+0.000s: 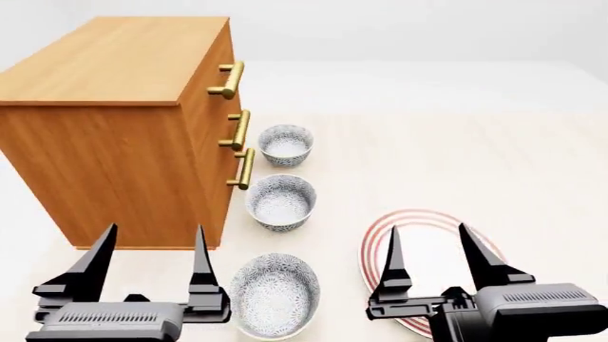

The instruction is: Put the bowl in the middle on the plate.

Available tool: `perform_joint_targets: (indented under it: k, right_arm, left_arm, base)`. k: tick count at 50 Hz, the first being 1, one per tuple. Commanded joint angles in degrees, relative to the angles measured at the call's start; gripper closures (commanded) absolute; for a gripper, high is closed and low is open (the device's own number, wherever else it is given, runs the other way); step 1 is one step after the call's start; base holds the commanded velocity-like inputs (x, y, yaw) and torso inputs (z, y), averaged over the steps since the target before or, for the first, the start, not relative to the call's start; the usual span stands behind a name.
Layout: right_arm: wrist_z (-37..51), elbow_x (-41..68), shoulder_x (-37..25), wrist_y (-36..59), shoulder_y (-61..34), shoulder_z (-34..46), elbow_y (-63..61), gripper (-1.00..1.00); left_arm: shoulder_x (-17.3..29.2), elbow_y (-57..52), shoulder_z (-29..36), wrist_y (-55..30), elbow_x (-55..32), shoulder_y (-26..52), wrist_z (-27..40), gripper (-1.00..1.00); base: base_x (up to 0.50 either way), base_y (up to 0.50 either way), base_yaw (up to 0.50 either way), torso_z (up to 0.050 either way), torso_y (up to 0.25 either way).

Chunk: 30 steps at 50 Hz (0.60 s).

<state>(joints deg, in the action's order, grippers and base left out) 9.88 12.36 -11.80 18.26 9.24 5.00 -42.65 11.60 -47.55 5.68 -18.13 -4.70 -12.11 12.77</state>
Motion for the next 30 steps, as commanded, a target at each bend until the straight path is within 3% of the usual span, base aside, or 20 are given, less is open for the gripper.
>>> perform_joint_targets:
  k: [1, 14, 20, 30]
  right_arm:
    - [0.61, 0.0, -0.57, -0.62, -0.26, 0.05, 0.69, -1.0]
    - [1.35, 1.43, -1.15, -0.62, -0.11, 0.43, 0.4, -1.0]
    - [1.61, 1.9, -1.54, -0.93, -0.01, 0.6, 0.31, -1.0]
    - [2.24, 1.23, -2.19, -1.6, 0.04, 1.53, 0.58, -1.0]
  left_arm:
    - [0.34, -0.09, 0.56, 0.17, -0.33, -0.05, 0.37, -1.0]
    - [0.86, -0.08, 0.89, 0.25, -0.62, -0.01, 0.82, -1.0]
    - [1.04, 0.18, 1.04, 0.41, -0.66, -0.01, 1.07, -1.0]
    - [1.34, -0.31, 1.32, -0.16, -0.77, 0.24, 1.58, -1.0]
  base:
    - [0.0, 0.0, 0.0, 0.0, 0.0]
    - [0.0, 0.0, 0.0, 0.0, 0.0]
    - [0.0, -0.4, 0.0, 0.0, 0.0]
    - [0.0, 0.0, 0.0, 0.0, 0.0]
